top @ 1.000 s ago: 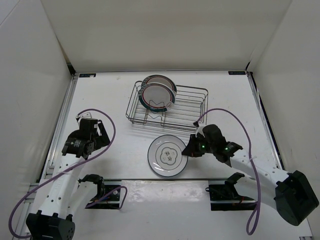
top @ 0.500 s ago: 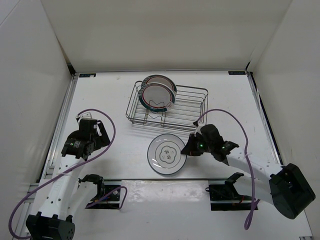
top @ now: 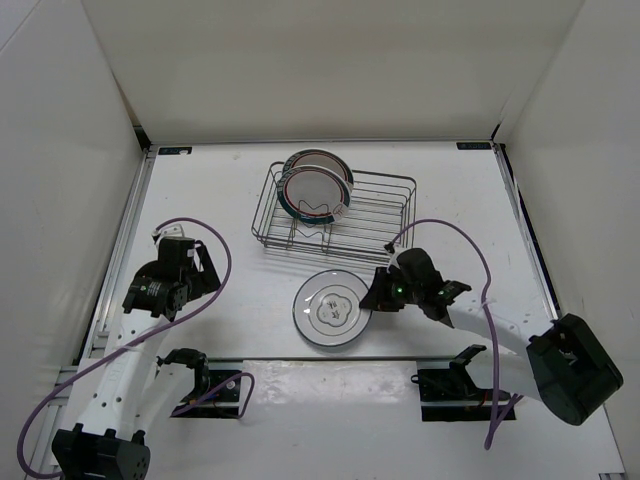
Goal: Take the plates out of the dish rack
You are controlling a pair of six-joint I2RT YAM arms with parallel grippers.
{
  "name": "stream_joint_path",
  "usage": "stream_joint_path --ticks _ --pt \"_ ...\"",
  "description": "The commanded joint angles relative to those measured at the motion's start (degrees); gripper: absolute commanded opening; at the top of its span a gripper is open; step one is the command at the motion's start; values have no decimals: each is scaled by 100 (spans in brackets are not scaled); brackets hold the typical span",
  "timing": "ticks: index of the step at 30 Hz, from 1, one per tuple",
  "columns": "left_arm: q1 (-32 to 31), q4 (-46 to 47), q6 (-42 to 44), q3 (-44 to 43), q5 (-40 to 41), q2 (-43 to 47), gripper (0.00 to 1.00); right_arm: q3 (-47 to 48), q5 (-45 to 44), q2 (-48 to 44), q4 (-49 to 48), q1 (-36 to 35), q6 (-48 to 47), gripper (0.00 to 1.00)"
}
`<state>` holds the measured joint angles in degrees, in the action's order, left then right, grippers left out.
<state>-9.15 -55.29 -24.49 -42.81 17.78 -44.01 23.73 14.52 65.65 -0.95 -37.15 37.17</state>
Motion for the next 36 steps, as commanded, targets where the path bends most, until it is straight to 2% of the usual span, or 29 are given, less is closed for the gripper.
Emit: stream_joint_path --ticks 1,6,7,8,10,17,20,24,28,36 --pt "-8 71 32 0 -20 94 100 -17 -37 45 -221 -3 54 26" --pt "-17 71 32 -8 -29 94 100 -17 -256 115 -98 -12 89 35" --pt "-8 62 32 0 -12 112 100 -35 -283 106 -107 -3 115 38" --pt "-8 62 23 -8 -20 86 100 -26 -318 115 -107 -3 107 46" --pt "-8 71 32 0 -20 94 100 44 -380 176 15 -3 115 52" --pt "-17 71 32 9 -20 103 100 238 -626 177 736 -3 -8 63" --pt "-17 62 15 1 -11 112 100 360 -933 -51 1061 23 -139 69" --pt "-8 71 23 0 -29 112 100 747 -1792 -254 1771 49 -341 79" --pt "-17 71 32 9 -20 129 100 1151 -2426 -298 2045 146 -543 85" --pt "-69 71 41 9 -11 129 100 1679 -2937 -26 2213 647 -886 90"
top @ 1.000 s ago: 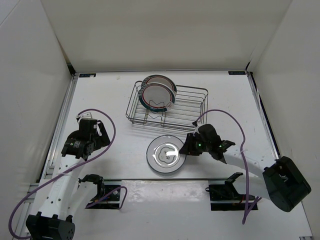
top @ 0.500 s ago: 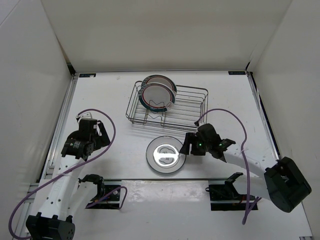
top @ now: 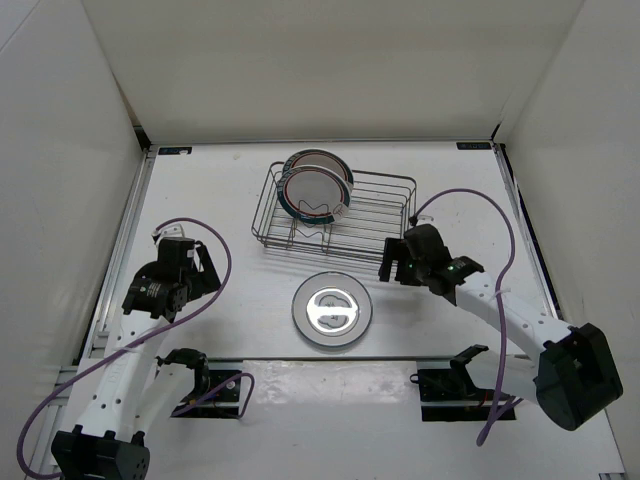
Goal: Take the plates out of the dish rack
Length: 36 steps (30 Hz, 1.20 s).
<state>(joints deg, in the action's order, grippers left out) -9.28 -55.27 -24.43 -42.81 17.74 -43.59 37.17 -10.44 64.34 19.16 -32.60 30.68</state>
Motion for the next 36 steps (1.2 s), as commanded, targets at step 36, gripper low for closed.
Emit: stream_joint_path --ticks 36 --pt "-171 86 70 27 -104 141 100 3129 3433 1377 -1693 1406 -2346 60"
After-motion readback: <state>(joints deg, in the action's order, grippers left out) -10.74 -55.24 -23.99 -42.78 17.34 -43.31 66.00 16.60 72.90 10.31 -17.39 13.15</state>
